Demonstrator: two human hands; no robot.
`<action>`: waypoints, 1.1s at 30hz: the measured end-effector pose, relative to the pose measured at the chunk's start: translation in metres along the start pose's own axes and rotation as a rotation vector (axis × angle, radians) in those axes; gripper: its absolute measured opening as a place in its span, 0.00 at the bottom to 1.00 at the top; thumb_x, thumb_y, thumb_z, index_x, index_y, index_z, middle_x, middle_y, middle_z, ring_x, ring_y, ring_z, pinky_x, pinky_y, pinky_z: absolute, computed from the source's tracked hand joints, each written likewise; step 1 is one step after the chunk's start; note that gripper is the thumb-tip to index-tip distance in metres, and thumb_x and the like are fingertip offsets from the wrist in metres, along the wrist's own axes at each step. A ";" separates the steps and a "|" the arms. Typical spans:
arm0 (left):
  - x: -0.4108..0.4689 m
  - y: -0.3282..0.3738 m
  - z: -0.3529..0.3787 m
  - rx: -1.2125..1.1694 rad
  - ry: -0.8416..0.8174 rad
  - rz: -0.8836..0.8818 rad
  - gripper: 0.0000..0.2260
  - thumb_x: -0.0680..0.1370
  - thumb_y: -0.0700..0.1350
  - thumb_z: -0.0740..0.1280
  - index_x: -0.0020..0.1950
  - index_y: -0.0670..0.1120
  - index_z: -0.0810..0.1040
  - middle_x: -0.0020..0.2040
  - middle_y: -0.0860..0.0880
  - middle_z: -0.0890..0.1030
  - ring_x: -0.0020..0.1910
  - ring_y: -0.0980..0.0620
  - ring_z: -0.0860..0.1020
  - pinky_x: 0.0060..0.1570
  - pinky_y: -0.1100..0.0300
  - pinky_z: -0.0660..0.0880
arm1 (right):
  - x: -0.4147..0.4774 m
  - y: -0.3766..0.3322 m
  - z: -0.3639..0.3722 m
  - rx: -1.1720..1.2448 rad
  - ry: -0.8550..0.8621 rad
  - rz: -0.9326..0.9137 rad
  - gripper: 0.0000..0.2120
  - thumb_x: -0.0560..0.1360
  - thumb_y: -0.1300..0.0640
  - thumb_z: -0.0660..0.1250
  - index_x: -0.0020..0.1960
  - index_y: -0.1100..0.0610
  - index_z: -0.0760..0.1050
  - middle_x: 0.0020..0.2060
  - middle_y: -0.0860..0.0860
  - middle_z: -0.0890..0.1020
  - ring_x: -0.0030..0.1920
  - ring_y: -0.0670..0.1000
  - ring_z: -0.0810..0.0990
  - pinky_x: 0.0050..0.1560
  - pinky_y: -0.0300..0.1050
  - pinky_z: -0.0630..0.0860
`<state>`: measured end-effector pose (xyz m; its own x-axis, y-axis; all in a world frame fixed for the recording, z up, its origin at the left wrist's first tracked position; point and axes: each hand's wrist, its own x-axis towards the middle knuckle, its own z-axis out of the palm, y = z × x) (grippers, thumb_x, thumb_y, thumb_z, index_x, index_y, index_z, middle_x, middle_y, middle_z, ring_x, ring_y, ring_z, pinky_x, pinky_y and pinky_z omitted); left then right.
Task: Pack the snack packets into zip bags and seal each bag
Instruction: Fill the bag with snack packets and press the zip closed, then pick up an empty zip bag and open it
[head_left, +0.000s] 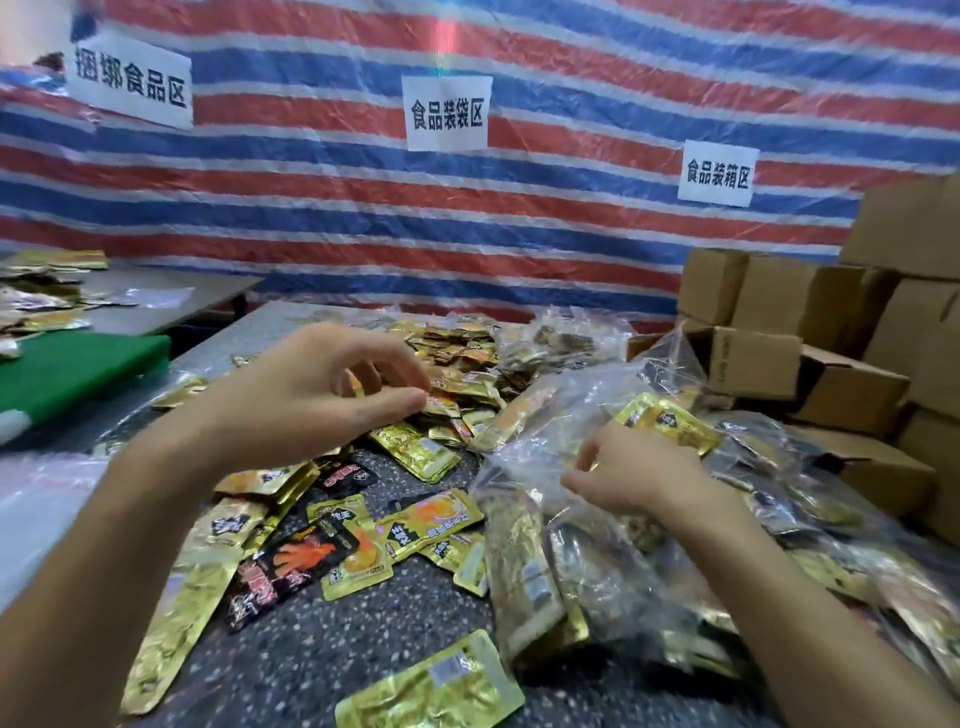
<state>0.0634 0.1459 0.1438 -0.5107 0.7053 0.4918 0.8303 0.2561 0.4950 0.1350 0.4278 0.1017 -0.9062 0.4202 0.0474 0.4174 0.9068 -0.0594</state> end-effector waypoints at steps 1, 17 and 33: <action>-0.012 -0.002 -0.002 0.010 0.005 -0.026 0.13 0.72 0.60 0.65 0.51 0.56 0.83 0.46 0.62 0.83 0.46 0.58 0.81 0.42 0.65 0.77 | -0.001 -0.002 -0.002 -0.017 0.033 -0.001 0.14 0.77 0.42 0.64 0.51 0.49 0.83 0.43 0.46 0.85 0.43 0.48 0.81 0.38 0.42 0.64; -0.218 -0.147 -0.029 0.655 0.073 -1.163 0.25 0.80 0.62 0.61 0.71 0.48 0.72 0.72 0.48 0.74 0.70 0.47 0.72 0.65 0.53 0.70 | -0.028 -0.140 0.065 0.590 -0.077 -0.550 0.13 0.78 0.48 0.67 0.62 0.48 0.76 0.50 0.42 0.80 0.50 0.44 0.80 0.55 0.53 0.80; -0.195 -0.120 -0.041 0.748 0.241 -1.024 0.18 0.80 0.54 0.66 0.34 0.46 0.69 0.30 0.49 0.75 0.32 0.50 0.74 0.32 0.58 0.63 | -0.028 -0.143 0.073 0.828 -0.086 -0.566 0.06 0.79 0.49 0.68 0.47 0.49 0.82 0.41 0.45 0.85 0.42 0.44 0.83 0.49 0.52 0.83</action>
<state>0.0545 -0.0496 0.0177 -0.9475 -0.1473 0.2838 -0.0783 0.9674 0.2407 0.0955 0.2842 0.0365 -0.9721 -0.0984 0.2128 -0.2247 0.6496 -0.7263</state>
